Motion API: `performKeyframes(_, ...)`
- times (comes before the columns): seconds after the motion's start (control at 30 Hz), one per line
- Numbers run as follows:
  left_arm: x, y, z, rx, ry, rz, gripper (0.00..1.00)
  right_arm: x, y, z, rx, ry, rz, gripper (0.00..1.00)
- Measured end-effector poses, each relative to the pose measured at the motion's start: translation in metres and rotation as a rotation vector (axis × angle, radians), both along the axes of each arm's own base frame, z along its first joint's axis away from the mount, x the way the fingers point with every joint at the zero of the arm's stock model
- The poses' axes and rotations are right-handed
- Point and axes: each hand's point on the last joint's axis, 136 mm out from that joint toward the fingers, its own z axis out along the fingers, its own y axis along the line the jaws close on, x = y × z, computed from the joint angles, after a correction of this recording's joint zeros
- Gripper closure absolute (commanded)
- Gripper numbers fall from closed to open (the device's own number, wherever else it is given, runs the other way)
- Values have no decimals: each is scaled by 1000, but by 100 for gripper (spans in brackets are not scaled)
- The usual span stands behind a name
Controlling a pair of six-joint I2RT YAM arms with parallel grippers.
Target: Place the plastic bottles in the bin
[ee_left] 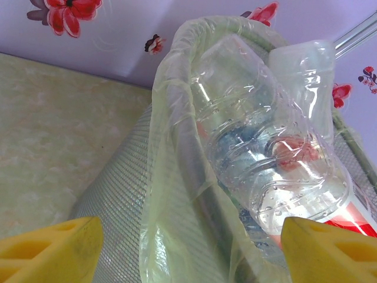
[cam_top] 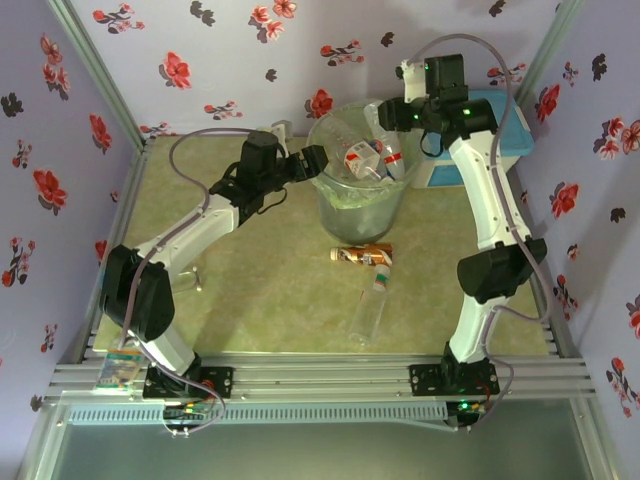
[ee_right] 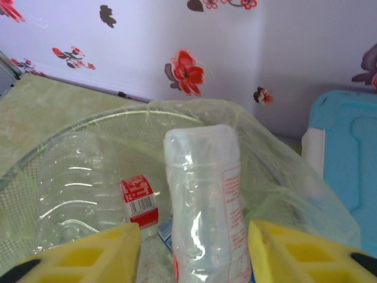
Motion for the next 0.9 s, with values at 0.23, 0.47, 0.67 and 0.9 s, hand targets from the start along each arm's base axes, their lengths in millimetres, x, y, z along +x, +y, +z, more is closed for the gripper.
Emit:
performKeyframes(0.23, 0, 0, 0, 0, 0, 0, 21, 20, 11, -34, 18, 64, 0, 58)
performKeyframes(0.47, 0, 0, 0, 0, 0, 0, 21, 22, 18, -69, 15, 129, 19, 56)
performKeyframes(0.67, 0, 0, 0, 0, 0, 0, 21, 16, 15, -51, 32, 102, -1, 38)
performKeyframes(0.9, 1, 0, 0, 0, 0, 0, 21, -34, -15, 28, 75, -34, -114, 29)
